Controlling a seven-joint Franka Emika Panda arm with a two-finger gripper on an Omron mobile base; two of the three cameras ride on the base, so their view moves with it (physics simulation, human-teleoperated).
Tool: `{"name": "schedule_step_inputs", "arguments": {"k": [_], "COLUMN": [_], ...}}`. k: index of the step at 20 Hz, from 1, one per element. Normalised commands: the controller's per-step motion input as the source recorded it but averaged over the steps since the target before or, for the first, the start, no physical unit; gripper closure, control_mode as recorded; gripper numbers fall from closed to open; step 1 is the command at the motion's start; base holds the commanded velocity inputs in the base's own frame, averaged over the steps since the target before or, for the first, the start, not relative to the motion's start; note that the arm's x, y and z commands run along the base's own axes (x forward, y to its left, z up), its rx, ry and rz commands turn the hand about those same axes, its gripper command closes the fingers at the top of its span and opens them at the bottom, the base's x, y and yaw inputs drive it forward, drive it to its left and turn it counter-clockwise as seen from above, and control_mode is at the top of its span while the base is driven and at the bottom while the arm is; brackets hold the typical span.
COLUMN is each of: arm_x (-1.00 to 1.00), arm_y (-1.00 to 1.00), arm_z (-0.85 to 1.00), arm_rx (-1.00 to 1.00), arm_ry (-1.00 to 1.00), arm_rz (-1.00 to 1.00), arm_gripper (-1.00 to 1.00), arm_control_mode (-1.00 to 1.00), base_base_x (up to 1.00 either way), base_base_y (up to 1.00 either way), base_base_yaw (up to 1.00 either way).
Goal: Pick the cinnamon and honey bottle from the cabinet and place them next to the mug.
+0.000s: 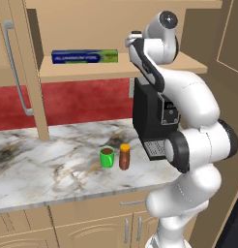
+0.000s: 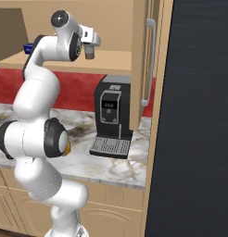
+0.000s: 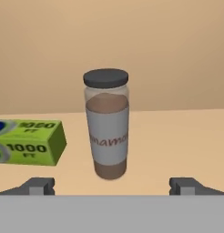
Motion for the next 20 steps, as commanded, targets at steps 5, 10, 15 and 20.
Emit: {"name": "schedule_step_inputs", "arguments": {"k": [5, 10, 15, 20], "arm_x": [0.14, 0.17, 0.16, 0.16], "arm_y": [0.0, 0.0, 0.0, 0.0], "arm_z": [0.0, 0.0, 0.0, 0.0], "arm_rx": [0.0, 0.0, 0.0, 0.0], "arm_ry": [0.0, 0.0, 0.0, 0.0], "arm_rz": [0.0, 0.0, 0.0, 0.0], "arm_gripper": [-1.0, -1.0, -1.0, -1.0], "arm_control_mode": [-1.0, -1.0, -1.0, -1.0], "base_base_x": [0.0, 0.0, 0.0, 0.0], "base_base_y": [0.0, 0.0, 0.0, 0.0], "base_base_yaw": [0.0, 0.0, 0.0, 0.0]}}
